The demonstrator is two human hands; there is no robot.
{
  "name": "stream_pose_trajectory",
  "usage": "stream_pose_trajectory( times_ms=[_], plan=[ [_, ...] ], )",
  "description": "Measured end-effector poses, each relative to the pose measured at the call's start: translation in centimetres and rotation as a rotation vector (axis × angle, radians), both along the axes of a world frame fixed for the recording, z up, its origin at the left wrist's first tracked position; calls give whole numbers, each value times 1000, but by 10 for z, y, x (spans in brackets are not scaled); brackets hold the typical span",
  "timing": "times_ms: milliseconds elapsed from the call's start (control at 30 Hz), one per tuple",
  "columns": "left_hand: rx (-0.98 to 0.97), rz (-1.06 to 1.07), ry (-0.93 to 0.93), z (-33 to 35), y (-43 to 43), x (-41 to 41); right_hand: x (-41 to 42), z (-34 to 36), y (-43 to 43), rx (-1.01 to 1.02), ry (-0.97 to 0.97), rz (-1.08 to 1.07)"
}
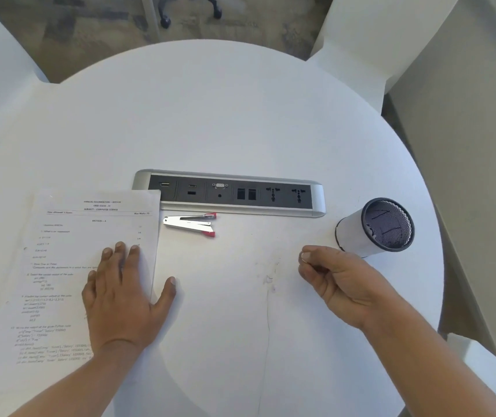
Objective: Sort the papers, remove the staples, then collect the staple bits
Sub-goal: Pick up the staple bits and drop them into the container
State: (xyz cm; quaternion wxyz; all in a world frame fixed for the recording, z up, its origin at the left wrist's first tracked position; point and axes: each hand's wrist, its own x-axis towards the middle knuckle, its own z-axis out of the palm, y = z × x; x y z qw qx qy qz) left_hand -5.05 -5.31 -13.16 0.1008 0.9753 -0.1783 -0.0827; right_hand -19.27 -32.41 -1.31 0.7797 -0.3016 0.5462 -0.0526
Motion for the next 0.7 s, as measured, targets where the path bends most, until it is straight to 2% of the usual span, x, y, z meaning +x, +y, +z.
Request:
stream_pose_trajectory(
  times_ms=[133,267,333,533,700],
  plan=[
    [-12,-1,-7,-2,3,2,-10,47,-21,-49,-141,-73],
    [-82,19,-29,-4,-2,2,-23,74,-60,-278,-154,-162],
    [-120,13,-49,-5,-4,2,-30,76,-78,-477,-27,-104],
    [-132,-22,-81,-6,-6,4,-47,47,-116,-1005,491,276],
    [-125,-32,-98,-7,-6,5,-44,40,-114,-1249,614,460]
  ],
)
